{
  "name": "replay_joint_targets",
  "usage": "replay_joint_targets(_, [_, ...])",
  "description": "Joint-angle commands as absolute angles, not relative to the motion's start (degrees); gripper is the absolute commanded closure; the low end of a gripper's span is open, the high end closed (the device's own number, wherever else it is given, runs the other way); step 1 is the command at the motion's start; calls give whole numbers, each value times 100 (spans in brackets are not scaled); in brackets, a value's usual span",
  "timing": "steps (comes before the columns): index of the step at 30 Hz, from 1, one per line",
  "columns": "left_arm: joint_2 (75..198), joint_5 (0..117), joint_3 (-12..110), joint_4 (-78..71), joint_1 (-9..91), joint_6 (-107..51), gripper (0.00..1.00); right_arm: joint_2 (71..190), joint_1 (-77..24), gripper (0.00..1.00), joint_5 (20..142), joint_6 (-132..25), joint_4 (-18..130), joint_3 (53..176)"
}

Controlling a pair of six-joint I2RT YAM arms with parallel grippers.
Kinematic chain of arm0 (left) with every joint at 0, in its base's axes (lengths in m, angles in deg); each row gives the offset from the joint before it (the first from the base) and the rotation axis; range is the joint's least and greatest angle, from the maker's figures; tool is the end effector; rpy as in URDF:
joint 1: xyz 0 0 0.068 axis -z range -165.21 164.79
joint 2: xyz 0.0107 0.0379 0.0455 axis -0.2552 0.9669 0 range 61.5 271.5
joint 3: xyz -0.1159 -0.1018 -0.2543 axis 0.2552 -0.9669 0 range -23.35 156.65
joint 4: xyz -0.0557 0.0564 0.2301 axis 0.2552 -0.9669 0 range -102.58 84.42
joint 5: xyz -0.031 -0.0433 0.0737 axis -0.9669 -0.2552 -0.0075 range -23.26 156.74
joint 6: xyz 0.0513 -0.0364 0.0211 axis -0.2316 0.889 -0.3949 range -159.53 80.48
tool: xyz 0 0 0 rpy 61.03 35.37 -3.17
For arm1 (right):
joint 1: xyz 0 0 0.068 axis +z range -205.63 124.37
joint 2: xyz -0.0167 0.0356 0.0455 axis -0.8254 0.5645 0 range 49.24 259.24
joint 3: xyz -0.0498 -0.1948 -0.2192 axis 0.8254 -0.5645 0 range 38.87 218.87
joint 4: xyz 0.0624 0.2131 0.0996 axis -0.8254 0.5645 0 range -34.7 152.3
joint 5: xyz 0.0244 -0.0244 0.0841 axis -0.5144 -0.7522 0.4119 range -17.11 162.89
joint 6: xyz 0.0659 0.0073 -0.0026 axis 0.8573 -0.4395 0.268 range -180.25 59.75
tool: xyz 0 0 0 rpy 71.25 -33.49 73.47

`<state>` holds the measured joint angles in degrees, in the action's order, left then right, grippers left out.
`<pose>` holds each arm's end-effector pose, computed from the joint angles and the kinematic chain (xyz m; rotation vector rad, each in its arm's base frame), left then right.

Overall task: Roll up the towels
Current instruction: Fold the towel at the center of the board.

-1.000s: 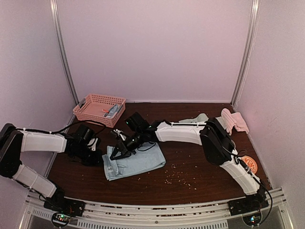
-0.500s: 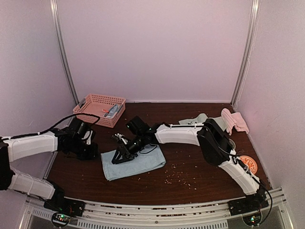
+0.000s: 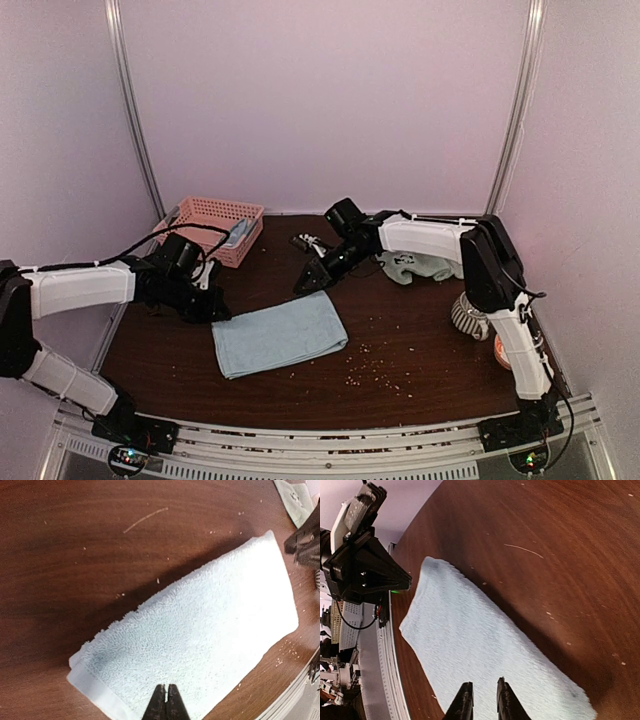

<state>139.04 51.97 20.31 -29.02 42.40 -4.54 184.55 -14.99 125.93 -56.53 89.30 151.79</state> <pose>0.2115 -0.1259 0.2149 -0.0711 2.6985 -0.7095 0.3639 0.3676 0.1985 -1.1788 2.3104 1.4775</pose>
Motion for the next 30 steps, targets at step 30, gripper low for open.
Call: replay_joint_targets(30, [17554,5860,6689,-3267,4622,-1896,100,15724,-1846,79,12518,-8786,11303,12167])
